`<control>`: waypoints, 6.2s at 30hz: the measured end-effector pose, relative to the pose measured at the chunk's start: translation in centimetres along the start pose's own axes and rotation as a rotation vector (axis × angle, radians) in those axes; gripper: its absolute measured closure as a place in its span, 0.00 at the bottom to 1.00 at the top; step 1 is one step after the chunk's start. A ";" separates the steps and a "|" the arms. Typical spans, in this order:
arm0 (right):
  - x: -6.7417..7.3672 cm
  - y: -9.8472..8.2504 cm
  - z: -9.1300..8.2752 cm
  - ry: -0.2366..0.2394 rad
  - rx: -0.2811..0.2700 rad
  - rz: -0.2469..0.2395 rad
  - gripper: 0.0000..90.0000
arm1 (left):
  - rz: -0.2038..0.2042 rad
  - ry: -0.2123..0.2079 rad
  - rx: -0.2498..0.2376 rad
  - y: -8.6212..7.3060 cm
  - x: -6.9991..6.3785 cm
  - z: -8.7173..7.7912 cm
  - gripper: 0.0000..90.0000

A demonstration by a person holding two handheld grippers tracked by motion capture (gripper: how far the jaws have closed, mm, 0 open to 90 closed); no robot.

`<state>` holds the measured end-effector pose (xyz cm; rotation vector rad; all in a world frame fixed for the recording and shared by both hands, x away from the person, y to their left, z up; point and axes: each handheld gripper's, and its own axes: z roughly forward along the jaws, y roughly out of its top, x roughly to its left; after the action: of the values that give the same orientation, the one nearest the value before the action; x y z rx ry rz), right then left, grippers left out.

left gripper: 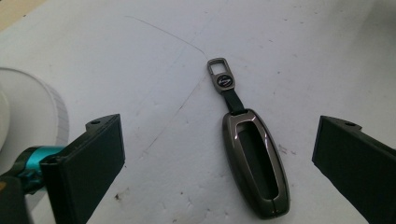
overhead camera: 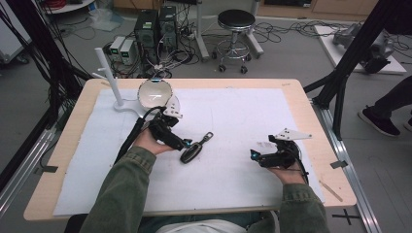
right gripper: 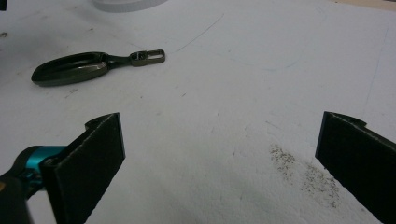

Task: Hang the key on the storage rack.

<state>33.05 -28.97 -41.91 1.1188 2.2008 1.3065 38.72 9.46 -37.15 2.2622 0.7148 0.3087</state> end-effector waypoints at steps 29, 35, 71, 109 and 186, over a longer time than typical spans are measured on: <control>-0.1 0.0 0.2 0.002 0.013 -0.008 0.00 | 0.022 -0.054 0.278 4.3 -0.6 6.9 0.06; -0.1 0.0 0.2 0.000 0.018 -0.009 0.00 | 0.043 -0.079 0.347 5.0 -1.1 8.3 0.06; -0.1 0.0 0.1 -0.009 0.016 -0.006 0.00 | 0.051 -0.059 0.539 5.6 -1.8 11.0 0.46; -0.2 -0.1 0.2 -0.022 0.023 0.003 0.00 | 0.043 -0.067 0.455 6.7 -0.7 7.0 0.91; 0.1 -0.3 -0.1 -0.059 0.037 -0.014 0.00 | -0.244 0.211 0.216 -1.5 16.5 -19.2 0.91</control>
<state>32.84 -29.02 -42.07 1.1394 2.1945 1.2158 43.62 30.90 -24.55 2.3315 1.1734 0.3702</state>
